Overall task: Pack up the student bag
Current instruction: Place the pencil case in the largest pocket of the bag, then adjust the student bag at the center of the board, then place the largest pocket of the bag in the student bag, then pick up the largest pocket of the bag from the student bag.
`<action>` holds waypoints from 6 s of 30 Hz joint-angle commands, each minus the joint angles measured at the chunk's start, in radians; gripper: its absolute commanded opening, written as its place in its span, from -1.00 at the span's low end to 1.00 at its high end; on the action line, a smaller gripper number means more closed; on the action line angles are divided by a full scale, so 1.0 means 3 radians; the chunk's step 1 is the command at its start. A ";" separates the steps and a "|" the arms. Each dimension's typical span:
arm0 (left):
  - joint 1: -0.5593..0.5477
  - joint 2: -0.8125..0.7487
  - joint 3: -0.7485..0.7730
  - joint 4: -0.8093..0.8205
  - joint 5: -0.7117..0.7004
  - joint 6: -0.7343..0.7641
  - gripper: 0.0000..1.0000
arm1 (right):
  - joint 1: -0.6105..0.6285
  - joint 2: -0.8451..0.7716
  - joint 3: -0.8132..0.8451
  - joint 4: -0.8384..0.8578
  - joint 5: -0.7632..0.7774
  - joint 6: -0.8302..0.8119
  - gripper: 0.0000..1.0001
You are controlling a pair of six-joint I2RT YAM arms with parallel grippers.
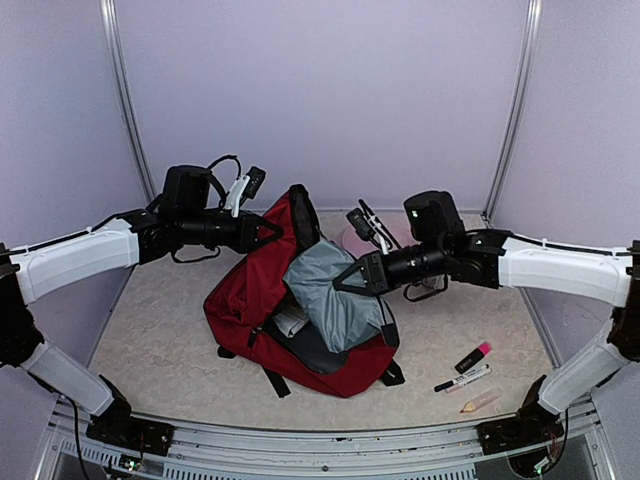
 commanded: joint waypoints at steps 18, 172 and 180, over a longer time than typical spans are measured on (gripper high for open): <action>0.0065 -0.0226 -0.0040 0.0255 0.0199 0.0022 -1.00 | -0.0125 0.1385 0.1596 -0.0621 -0.0024 0.0043 -1.00; -0.0109 -0.1011 -0.2728 0.1200 -0.1396 -0.1965 0.90 | 0.1196 0.2456 0.1665 -0.0924 0.2386 0.0556 -0.47; -0.0106 -0.1184 -0.2793 0.1257 -0.1378 -0.1908 -0.82 | 0.1053 0.2074 0.1270 -0.0826 0.2405 0.0551 -1.00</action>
